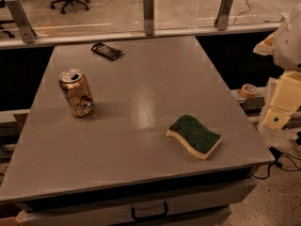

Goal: Pick orange can

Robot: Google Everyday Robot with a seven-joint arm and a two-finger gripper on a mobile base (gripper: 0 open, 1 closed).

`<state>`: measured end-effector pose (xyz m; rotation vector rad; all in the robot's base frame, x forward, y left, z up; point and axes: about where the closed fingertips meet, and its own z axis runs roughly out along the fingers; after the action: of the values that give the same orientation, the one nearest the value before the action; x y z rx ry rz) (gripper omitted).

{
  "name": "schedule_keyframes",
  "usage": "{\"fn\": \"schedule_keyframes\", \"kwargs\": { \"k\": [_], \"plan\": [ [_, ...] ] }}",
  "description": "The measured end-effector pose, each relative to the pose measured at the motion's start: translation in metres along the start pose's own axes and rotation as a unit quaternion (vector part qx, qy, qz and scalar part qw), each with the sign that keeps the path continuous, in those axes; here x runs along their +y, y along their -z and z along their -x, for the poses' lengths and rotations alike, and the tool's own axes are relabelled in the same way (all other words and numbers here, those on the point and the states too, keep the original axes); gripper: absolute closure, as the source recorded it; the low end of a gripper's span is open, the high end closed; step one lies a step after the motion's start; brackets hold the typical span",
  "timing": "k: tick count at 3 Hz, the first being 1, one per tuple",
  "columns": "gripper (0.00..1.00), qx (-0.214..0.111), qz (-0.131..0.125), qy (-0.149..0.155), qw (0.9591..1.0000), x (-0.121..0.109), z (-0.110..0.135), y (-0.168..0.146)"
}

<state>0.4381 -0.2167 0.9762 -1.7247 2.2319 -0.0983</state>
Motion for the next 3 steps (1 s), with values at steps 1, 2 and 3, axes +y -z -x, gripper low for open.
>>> {"fn": "schedule_keyframes", "kwargs": {
  "k": [1, 2, 3],
  "plan": [
    [0.0, 0.0, 0.0, 0.0, 1.0, 0.0, 0.0, 0.0],
    [0.0, -0.023, 0.0, 0.012, 0.9997, -0.007, 0.014, -0.002],
    [0.0, -0.069, 0.003, 0.049, 0.9964, -0.018, 0.074, -0.019]
  ]
}}
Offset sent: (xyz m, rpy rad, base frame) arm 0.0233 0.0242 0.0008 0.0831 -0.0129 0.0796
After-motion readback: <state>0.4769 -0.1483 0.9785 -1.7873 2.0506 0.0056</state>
